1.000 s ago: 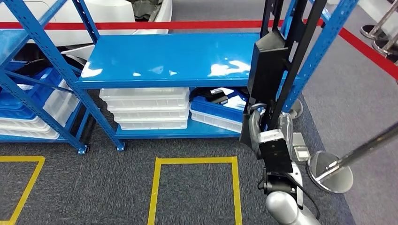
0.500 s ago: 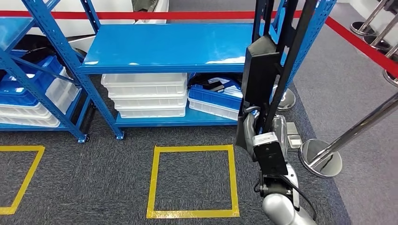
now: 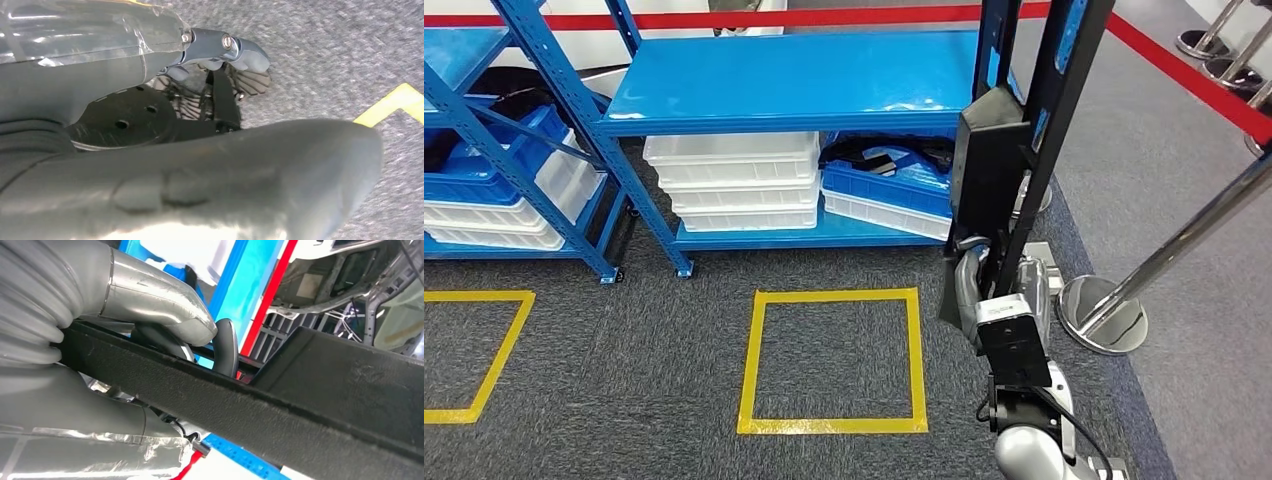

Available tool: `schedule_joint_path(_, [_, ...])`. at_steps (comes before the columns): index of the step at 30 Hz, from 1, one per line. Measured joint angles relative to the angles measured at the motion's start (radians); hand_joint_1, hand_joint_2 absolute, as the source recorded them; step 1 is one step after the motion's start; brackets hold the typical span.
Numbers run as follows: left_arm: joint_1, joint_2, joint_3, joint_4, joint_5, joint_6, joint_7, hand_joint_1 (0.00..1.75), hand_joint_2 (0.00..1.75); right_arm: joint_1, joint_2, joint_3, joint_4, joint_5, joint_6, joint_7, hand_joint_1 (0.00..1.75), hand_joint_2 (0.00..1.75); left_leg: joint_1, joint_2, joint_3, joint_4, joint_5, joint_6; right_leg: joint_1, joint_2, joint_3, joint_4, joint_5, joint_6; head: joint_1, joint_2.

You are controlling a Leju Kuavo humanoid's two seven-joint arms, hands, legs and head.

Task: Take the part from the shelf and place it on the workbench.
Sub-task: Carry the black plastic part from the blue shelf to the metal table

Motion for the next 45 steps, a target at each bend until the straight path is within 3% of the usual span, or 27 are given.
schedule_joint_path(3, [0.000,0.000,-0.002,0.000,0.000,0.000,0.000,0.00,0.00,0.002,0.000,0.000,-0.004,0.000,0.000,0.000,1.75,1.75,0.003,-0.001,-0.037,0.168,-0.140,-0.010,0.002,-0.002,-0.046,0.007,0.032,-0.010,-0.011,0.000])
schedule_joint_path(4, [0.000,0.000,-0.003,0.000,0.000,0.000,0.000,0.00,0.00,0.004,0.000,0.000,-0.004,0.000,0.000,0.000,1.75,1.75,0.003,-0.001,-0.038,0.217,-0.152,-0.009,0.003,-0.002,-0.064,0.012,0.042,-0.009,-0.013,0.000])
schedule_joint_path(5, [0.000,0.000,-0.004,0.000,0.000,0.000,0.000,0.00,0.00,0.005,0.000,0.000,-0.005,0.000,0.000,0.000,1.75,1.75,0.002,-0.001,-0.027,0.241,-0.141,-0.007,0.005,-0.003,-0.083,0.018,0.051,-0.009,-0.014,0.000])
schedule_joint_path(6, [0.000,0.000,-0.005,0.001,0.000,-0.001,0.000,0.00,0.00,0.008,0.000,0.000,-0.006,0.000,0.000,0.000,1.75,1.75,0.001,-0.001,-0.001,0.233,-0.115,-0.003,0.007,-0.003,-0.102,0.025,0.060,-0.008,-0.014,0.000])
schedule_joint_path(8, [-0.001,0.001,-0.005,0.001,0.000,-0.001,0.000,0.00,0.00,0.012,0.000,0.000,-0.008,0.000,0.000,-0.001,1.75,1.75,-0.005,-0.003,0.096,0.118,-0.074,0.012,0.011,-0.003,-0.132,0.037,0.075,-0.005,-0.015,0.000])
schedule_joint_path(10, [-0.002,0.002,-0.005,0.001,0.000,-0.002,0.000,0.00,0.00,0.015,0.000,0.000,-0.012,0.000,0.000,-0.002,1.75,1.75,-0.011,-0.005,0.188,-0.026,-0.084,0.026,0.014,-0.003,-0.147,0.043,0.090,0.003,-0.014,0.000])
schedule_joint_path(12, [-0.003,0.002,-0.005,0.001,0.000,-0.002,-0.001,0.00,0.00,0.017,0.000,0.000,-0.014,0.000,0.000,-0.002,1.75,1.75,-0.015,-0.005,0.215,-0.087,-0.094,0.032,0.011,-0.006,-0.154,0.042,0.107,0.013,-0.014,0.000])
schedule_joint_path(14, [-0.002,0.002,-0.006,0.001,0.000,-0.002,-0.001,0.00,0.00,0.019,0.000,0.000,-0.015,0.000,0.000,-0.003,1.75,1.75,-0.014,-0.003,0.206,-0.098,-0.081,0.040,0.009,-0.006,-0.159,0.041,0.113,0.021,-0.015,0.000])
schedule_joint_path(15, [-0.002,0.002,-0.006,0.001,0.000,-0.002,-0.001,0.00,0.00,0.021,0.000,0.000,-0.015,0.001,0.000,-0.003,1.75,1.75,-0.011,0.000,0.201,-0.104,-0.072,0.045,0.009,-0.003,-0.164,0.050,0.099,0.025,-0.014,0.000])
schedule_joint_path(17, [-0.002,0.001,-0.006,0.001,-0.001,-0.002,-0.001,0.00,0.00,0.023,-0.001,-0.001,-0.016,0.005,0.000,-0.003,1.75,1.75,-0.005,0.005,0.180,-0.111,-0.053,0.057,0.007,0.002,-0.187,0.114,0.024,0.033,-0.008,0.000])
schedule_joint_path(19, [-0.002,0.001,-0.007,0.001,-0.001,-0.003,-0.001,0.00,0.00,0.026,-0.001,-0.002,-0.016,0.010,0.000,-0.002,1.75,1.75,-0.004,0.007,0.152,-0.106,-0.035,0.062,0.002,0.004,-0.217,0.238,-0.065,0.042,-0.001,0.000])
schedule_joint_path(20, [-0.002,0.001,-0.008,0.001,-0.001,-0.003,-0.001,0.00,0.00,0.029,-0.001,-0.003,-0.016,0.012,0.000,-0.002,1.75,1.75,-0.004,0.007,0.136,-0.101,-0.027,0.060,-0.001,0.004,-0.224,0.292,-0.085,0.046,0.001,0.000])
schedule_joint_path(21, [-0.002,0.001,-0.009,0.001,-0.001,-0.003,-0.001,0.00,0.00,0.031,-0.002,-0.003,-0.016,0.014,0.000,-0.001,1.75,1.75,-0.003,0.008,0.121,-0.095,-0.019,0.058,-0.004,0.004,-0.219,0.322,-0.082,0.051,0.002,0.000])
schedule_joint_path(22, [-0.002,0.001,-0.010,0.001,-0.001,-0.003,-0.001,0.00,0.00,0.033,-0.002,-0.004,-0.017,0.015,0.000,0.000,1.75,1.75,0.000,0.009,0.104,-0.087,-0.013,0.054,-0.008,0.004,-0.198,0.315,-0.057,0.055,0.002,0.000])
schedule_joint_path(24, [-0.002,0.002,-0.013,0.001,-0.001,-0.004,-0.001,0.00,0.00,0.035,-0.003,-0.004,-0.020,0.017,0.000,0.002,1.75,1.75,0.005,0.009,0.073,-0.066,-0.003,0.044,-0.016,0.004,-0.112,0.206,-0.003,0.066,0.004,0.000])
schedule_joint_path(26, [-0.003,0.002,-0.014,0.002,-0.002,-0.005,0.000,0.00,0.00,0.037,-0.003,-0.006,-0.024,0.018,0.000,0.003,1.75,1.75,0.006,0.008,0.049,-0.043,0.007,0.032,-0.017,0.007,-0.033,0.075,0.003,0.069,0.011,0.000])
schedule_joint_path(28, [-0.002,0.002,-0.015,0.002,-0.002,-0.005,0.000,0.00,0.00,0.040,-0.003,-0.006,-0.027,0.019,0.000,0.002,1.75,1.75,0.004,0.006,0.036,-0.033,0.023,0.018,-0.011,0.011,-0.016,0.030,-0.007,0.061,0.013,0.000])
schedule_joint_path(30, [-0.001,0.004,-0.015,0.004,-0.002,-0.005,0.000,0.00,0.00,0.043,-0.002,-0.006,-0.028,0.019,0.000,0.000,1.75,1.75,0.005,0.005,0.027,-0.031,0.028,0.005,-0.014,0.008,-0.031,0.031,0.005,0.048,0.009,0.000])
schedule_joint_path(32, [0.000,0.005,-0.015,0.006,-0.002,-0.005,0.000,0.00,0.00,0.043,-0.003,-0.006,-0.029,0.020,0.000,-0.001,1.75,1.75,0.007,0.002,0.008,0.019,-0.033,-0.006,-0.017,0.003,-0.053,0.029,0.024,0.028,-0.001,0.000])
schedule_joint_path(34, [-0.001,0.005,-0.016,0.006,-0.002,-0.005,0.000,0.00,0.00,0.043,-0.003,-0.006,-0.031,0.020,0.000,-0.002,1.75,1.75,0.008,0.001,-0.017,0.138,-0.135,-0.013,-0.013,0.001,-0.079,0.032,0.043,0.012,-0.012,0.000])
schedule_joint_path(35, [-0.001,0.005,-0.016,0.006,-0.002,-0.006,0.000,0.00,0.00,0.044,-0.003,-0.006,-0.031,0.021,0.000,-0.002,1.75,1.75,0.008,0.001,-0.025,0.200,-0.166,-0.013,-0.010,0.000,-0.093,0.033,0.052,0.009,-0.015,0.000])
schedule_joint_path(36, [-0.001,0.005,-0.017,0.006,-0.002,-0.006,0.000,0.00,0.00,0.044,-0.003,-0.006,-0.031,0.021,0.000,-0.002,1.75,1.75,0.007,0.001,-0.022,0.240,-0.173,-0.011,-0.007,0.000,-0.105,0.035,0.061,0.008,-0.016,0.000])
schedule_joint_path(38, [-0.001,0.005,-0.019,0.006,-0.003,-0.006,0.000,0.00,0.00,0.045,-0.003,-0.006,-0.031,0.021,0.000,-0.002,1.75,1.75,0.003,0.000,0.025,0.226,-0.132,0.000,0.000,0.000,-0.130,0.040,0.077,0.008,-0.017,0.000])
schedule_joint_path(40, [-0.003,0.006,-0.021,0.006,-0.003,-0.006,-0.002,0.00,0.00,0.046,-0.003,-0.006,-0.031,0.020,0.000,-0.003,1.75,1.75,-0.006,-0.004,0.126,0.090,-0.091,0.022,0.005,0.001,-0.147,0.044,0.092,0.010,-0.017,0.000])
schedule_joint_path(42, [-0.005,0.009,-0.021,0.006,-0.004,-0.008,-0.005,0.00,0.00,0.046,-0.003,-0.008,-0.033,0.019,0.000,-0.003,1.75,1.75,-0.015,-0.009,0.210,-0.050,-0.094,0.038,0.007,0.001,-0.155,0.045,0.107,0.015,-0.016,0.000])
schedule_joint_path(43, [-0.006,0.009,-0.022,0.006,-0.004,-0.009,-0.006,0.00,0.00,0.045,-0.003,-0.009,-0.033,0.018,0.000,-0.004,1.75,1.75,-0.018,-0.010,0.225,-0.083,-0.098,0.041,0.005,-0.001,-0.158,0.043,0.116,0.020,-0.016,0.000])
schedule_joint_path(45, [-0.007,0.009,-0.023,0.006,-0.004,-0.010,-0.007,0.00,0.00,0.045,-0.003,-0.013,-0.035,0.016,0.000,-0.004,1.75,1.75,-0.018,-0.007,0.222,-0.104,-0.082,0.045,0.002,-0.001,-0.164,0.040,0.126,0.034,-0.018,0.000])
